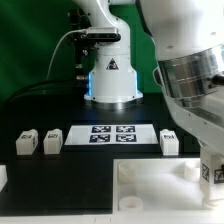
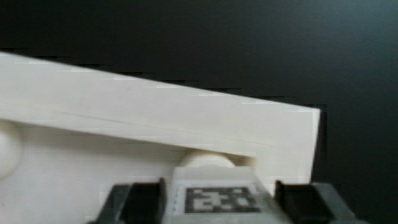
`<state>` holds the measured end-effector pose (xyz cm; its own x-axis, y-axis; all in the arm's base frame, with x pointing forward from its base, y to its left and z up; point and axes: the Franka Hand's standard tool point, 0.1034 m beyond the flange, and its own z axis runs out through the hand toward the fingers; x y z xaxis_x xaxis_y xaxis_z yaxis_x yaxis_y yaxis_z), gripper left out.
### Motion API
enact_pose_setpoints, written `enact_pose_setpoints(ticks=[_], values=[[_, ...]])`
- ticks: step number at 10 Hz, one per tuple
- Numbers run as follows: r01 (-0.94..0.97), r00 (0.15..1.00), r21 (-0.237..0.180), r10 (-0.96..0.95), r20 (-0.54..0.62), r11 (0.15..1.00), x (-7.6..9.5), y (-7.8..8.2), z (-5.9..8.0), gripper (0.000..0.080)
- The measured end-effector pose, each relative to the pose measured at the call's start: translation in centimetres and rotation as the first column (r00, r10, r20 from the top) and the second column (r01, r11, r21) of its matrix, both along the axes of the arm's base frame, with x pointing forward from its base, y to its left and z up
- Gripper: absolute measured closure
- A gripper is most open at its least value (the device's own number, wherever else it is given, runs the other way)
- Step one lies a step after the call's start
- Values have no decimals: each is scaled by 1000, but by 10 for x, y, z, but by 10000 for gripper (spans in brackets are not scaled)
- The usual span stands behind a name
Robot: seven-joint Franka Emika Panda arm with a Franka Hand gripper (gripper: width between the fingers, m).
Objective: Assemble one leg
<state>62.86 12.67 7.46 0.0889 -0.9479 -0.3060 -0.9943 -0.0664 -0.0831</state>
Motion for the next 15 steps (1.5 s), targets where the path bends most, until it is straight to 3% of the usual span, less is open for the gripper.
enact_pose_setpoints(ticks=[3,5,7,9,12,13,14,15], values=[[-6,1000,-1,6,1,1000,-1,0,-1,494],[-39,999,-3,39,11,999,-1,1,-1,188],[-290,953,-39,292,84,956,-3,-4,-3,162],[-615,770,-113,625,125,780,0,-8,3,152],[-783,576,-167,799,170,600,-1,-10,1,151],[-856,415,-264,896,160,444,3,-11,0,151],[-888,290,-331,947,137,319,6,-8,-1,151],[-890,247,-361,960,132,279,7,-7,-2,151]])
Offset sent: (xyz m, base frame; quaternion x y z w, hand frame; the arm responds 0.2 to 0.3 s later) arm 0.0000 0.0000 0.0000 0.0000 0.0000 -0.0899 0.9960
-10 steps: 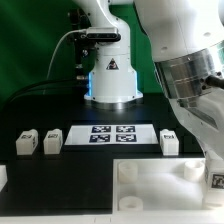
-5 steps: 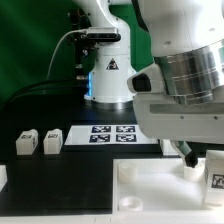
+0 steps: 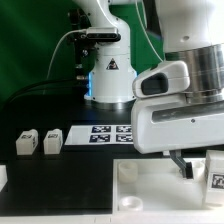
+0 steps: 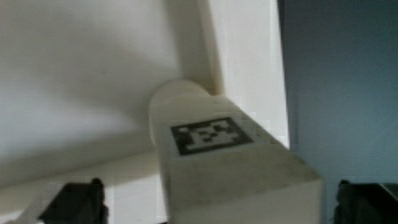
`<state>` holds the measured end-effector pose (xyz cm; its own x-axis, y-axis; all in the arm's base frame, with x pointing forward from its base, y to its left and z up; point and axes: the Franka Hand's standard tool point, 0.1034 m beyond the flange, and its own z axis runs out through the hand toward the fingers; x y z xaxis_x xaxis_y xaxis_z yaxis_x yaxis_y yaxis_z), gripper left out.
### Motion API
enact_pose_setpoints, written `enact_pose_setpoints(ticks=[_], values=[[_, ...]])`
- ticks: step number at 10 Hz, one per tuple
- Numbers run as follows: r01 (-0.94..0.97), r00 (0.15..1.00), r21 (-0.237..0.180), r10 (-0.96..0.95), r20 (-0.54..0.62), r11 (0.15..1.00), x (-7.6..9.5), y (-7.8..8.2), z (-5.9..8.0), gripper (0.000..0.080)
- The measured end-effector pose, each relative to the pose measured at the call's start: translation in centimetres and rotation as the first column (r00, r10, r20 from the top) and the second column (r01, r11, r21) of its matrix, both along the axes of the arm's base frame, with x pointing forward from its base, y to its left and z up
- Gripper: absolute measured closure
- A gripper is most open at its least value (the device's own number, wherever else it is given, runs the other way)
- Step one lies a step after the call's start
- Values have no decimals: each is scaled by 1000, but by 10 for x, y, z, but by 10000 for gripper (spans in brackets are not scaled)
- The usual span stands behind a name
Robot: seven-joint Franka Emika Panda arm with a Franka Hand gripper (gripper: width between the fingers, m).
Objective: Assemble one leg
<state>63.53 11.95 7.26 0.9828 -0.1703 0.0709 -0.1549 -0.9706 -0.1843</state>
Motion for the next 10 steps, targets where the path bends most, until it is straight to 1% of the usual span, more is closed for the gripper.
enact_pose_setpoints(ticks=[1,2,3,4,5,6,7,8,9,10], values=[[10,1000,3,-10,-6,1000,-1,0,0,151],[10,1000,3,-10,-6,1000,-1,0,0,182],[52,999,10,-52,-13,999,-1,0,0,182],[142,989,20,-142,-31,990,-1,1,0,366],[233,971,26,-232,-51,972,-2,0,-1,366],[328,943,28,-326,-72,944,-2,-4,-2,492],[415,907,29,-411,-91,909,-2,-4,-3,498],[518,851,36,-511,-120,855,-3,-5,-3,498],[686,721,41,-672,-168,726,-4,-5,-4,498],[823,562,44,-801,-205,566,-4,-4,-5,499]])
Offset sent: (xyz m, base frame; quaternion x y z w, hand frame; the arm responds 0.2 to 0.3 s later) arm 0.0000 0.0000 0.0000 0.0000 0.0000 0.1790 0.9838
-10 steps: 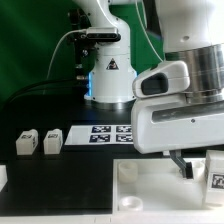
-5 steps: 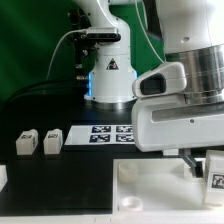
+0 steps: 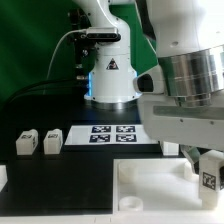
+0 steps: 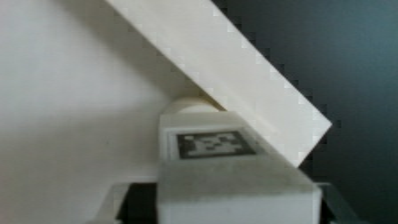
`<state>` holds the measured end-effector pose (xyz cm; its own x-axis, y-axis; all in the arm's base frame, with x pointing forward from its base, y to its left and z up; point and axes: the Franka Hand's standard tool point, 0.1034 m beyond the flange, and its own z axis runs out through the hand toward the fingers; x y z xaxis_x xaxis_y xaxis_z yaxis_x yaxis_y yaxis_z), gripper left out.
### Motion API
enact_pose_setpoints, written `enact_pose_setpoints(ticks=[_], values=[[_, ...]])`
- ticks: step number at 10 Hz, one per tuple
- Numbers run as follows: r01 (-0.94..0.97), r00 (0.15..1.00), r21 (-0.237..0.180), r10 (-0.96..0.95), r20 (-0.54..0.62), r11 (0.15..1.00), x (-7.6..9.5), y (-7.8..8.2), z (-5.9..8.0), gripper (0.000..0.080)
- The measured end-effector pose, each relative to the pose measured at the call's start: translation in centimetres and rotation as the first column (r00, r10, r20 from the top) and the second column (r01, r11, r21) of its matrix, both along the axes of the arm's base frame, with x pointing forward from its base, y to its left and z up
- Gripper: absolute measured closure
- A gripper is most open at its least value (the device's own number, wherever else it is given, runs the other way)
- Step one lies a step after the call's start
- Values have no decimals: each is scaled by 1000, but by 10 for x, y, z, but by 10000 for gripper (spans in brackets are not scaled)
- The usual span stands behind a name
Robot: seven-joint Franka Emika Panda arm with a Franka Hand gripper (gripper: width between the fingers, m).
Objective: Assemble one leg
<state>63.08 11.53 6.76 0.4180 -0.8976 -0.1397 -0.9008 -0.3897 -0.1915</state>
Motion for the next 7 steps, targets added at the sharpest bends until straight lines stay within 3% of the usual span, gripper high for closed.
enact_pose_setpoints(ticks=[2,4,7], values=[[285,958,76,-282,-46,956,-2,0,-1,500],[482,875,109,-471,-114,869,-2,3,-1,500],[367,929,97,-360,-83,925,-4,5,-2,474]])
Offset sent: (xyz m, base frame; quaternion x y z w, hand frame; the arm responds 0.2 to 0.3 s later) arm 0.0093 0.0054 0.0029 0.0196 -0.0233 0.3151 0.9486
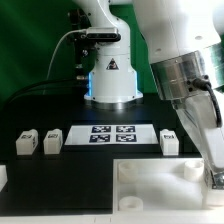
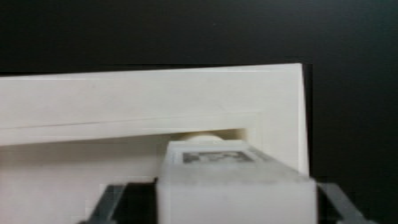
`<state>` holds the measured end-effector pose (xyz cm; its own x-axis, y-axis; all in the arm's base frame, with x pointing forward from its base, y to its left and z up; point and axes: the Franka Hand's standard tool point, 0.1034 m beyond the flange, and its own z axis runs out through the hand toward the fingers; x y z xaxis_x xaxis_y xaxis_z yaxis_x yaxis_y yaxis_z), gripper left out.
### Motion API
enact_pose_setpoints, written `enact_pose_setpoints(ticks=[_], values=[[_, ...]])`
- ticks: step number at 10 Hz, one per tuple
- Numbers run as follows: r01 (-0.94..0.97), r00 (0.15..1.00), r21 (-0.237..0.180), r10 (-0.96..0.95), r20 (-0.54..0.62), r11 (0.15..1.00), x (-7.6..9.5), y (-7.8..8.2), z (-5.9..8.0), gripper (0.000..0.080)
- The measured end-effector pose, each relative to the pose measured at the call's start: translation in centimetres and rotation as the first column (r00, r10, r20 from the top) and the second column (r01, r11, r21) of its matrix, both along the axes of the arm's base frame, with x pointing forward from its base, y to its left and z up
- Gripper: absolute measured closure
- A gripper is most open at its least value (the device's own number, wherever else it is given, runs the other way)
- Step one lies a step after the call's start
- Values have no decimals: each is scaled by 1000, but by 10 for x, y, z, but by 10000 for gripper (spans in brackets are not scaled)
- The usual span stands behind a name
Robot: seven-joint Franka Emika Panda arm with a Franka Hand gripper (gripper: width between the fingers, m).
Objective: Assemble one leg
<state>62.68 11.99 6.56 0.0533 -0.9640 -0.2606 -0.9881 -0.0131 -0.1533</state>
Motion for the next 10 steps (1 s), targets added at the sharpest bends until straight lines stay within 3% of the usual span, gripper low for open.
enact_pose_setpoints(ticks=[1,2,3,4,6,7,9,10], values=[[-148,989,-26,149,15,989,-3,2,-1,295],[-348,937,-54,349,2,936,-8,5,-1,295],[-497,868,-79,497,-18,864,-8,10,1,182],[-530,846,-98,533,10,842,-5,7,0,159],[-679,725,-132,688,39,722,-6,6,0,151],[-756,637,-158,769,45,635,-5,4,0,151],[-903,352,-259,936,18,344,5,-6,7,150],[-913,306,-278,952,21,300,7,-6,7,150]])
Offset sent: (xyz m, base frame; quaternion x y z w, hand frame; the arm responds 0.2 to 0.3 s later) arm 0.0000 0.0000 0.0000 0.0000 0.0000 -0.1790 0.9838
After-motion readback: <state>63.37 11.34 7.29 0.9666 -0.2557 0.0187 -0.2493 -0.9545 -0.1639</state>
